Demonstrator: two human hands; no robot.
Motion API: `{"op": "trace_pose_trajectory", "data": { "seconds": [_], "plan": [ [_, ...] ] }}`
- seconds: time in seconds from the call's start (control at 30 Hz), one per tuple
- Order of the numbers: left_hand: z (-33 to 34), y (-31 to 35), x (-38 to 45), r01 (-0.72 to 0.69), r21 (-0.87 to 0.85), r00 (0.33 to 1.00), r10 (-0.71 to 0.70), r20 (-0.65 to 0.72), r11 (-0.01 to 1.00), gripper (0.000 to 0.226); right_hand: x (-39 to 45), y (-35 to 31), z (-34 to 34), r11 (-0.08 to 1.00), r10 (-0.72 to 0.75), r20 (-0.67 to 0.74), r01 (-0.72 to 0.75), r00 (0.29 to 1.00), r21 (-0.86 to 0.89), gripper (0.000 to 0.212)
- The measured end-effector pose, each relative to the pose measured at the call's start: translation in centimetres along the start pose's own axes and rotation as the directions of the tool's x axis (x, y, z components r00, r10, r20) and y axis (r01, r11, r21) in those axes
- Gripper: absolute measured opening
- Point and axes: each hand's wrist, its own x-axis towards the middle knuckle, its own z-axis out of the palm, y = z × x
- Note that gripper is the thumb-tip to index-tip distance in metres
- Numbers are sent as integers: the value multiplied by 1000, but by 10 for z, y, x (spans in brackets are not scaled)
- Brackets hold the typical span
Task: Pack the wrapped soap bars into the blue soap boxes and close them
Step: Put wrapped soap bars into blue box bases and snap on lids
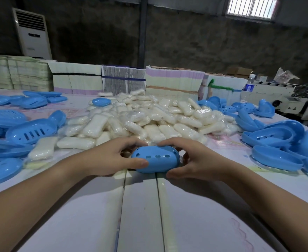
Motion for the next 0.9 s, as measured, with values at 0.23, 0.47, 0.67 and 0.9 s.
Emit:
{"op": "trace_pose_trajectory", "data": {
  "seconds": [0.23,0.47,0.67,0.9],
  "plan": [
    [11,-1,-1,-66,40,995,68,-68,997,52,0,0,1,999,-34,-33,34,999,-16,65],
    [13,3,-1,-154,16,981,154,-119,988,67,3,-18,6,977,-184,-77,173,980,-122,63],
    [12,-3,-1,-86,55,992,91,-88,995,66,-4,-15,-9,998,64,-189,-65,980,1,62],
    [13,-16,-1,-97,111,993,104,-56,989,66,-40,-15,-60,971,230,-277,-199,933,133,44]
  ]
}}
